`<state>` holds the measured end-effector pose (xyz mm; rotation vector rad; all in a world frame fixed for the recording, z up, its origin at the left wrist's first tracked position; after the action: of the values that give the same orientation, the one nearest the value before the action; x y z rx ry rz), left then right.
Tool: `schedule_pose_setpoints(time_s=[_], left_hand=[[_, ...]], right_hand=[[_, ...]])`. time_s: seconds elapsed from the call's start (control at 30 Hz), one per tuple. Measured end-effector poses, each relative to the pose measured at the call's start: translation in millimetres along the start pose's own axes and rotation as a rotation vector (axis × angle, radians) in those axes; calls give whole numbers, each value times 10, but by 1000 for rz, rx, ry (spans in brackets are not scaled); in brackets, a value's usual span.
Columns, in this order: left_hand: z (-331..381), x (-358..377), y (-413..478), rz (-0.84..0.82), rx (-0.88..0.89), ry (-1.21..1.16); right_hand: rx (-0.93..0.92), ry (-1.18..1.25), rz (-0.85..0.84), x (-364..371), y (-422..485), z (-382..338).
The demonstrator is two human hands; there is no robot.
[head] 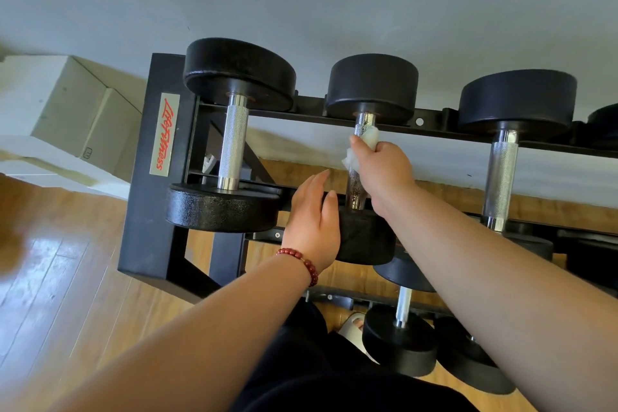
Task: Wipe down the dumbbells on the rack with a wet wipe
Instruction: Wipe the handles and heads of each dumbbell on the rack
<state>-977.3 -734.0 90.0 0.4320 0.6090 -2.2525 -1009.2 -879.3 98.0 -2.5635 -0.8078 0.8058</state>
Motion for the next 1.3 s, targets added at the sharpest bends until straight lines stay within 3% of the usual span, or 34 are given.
schedule_pose_setpoints(time_s=[0.17,0.43,0.57,0.7,0.87,1.0,1.13,1.3], left_hand=[[-10,3,14,-17,6,-1],[-24,22,33,-59,-2,-10],[-33,29,51,-80,-4,-13],[-40,33,43,-113,-21,-26],[-35,25,47,-143,-41,-31],[-18,24,45,-157,-44,-25],[-5,16,33,-140,-63,-31],[30,-11,9,-92,-41,14]], right_hand=[[-97,91,-67,-1,4,20],[-248,-79,-112,-69,33,-75],[-167,12,-99,-5,8,-17],[-74,77,-199,48,21,34],[154,438,-222,16,24,92],[49,347,-159,-51,16,96],[-167,79,-20,-187,64,-176],[-22,175,-70,-82,27,53]])
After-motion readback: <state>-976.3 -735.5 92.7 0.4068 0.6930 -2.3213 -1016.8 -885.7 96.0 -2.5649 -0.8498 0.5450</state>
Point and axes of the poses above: each hand's wrist, its own y-axis towards the middle knuckle, its own x-axis out of the palm, z = x × y, the point moved 7 cm from there along y, towards the middle knuckle
